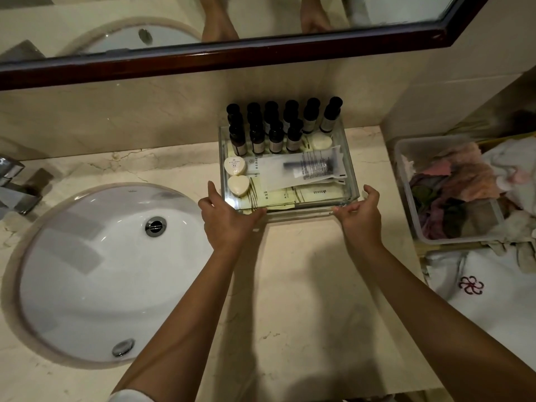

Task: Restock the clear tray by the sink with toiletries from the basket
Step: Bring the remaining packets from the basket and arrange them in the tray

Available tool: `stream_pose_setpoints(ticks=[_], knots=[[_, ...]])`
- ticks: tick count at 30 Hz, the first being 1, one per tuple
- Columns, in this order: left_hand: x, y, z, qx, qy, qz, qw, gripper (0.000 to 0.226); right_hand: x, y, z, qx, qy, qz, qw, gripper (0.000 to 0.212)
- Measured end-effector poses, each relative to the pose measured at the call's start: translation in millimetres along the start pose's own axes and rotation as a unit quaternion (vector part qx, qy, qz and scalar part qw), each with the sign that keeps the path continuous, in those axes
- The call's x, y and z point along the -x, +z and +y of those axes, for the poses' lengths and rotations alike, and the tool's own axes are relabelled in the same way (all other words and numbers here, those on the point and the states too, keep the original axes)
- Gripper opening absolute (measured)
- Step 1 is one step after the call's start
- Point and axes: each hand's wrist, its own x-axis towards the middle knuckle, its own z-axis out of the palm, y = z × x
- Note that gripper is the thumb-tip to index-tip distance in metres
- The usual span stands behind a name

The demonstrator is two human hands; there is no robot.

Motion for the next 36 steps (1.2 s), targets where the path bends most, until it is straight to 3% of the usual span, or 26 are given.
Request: stream_pose_setpoints(ticks=[8, 18, 29, 36], knots=[[2, 1, -1, 0.008, 0.024, -0.015, 1.0, 0.114, 3, -1, -6, -0.002, -0.003, -0.007, 1.0, 0.077], [4, -7, -16, -0.118, 0.13, 0.015, 0.984, 0.104, 4, -5, -15, 0.031, -0.007, -0.023, 0.999, 0.074], [-1, -4, -14, -0.103, 0.093, 0.019, 0.99, 0.102, -1, -7, -24, 0.128, -0.008, -0.007, 0.992, 0.059], [6, -5, -17, -0.104, 0.089, 0.014, 0.991, 0.1, 3, -11, -26, 0.166, -0.021, 0.0, 0.986, 0.061]])
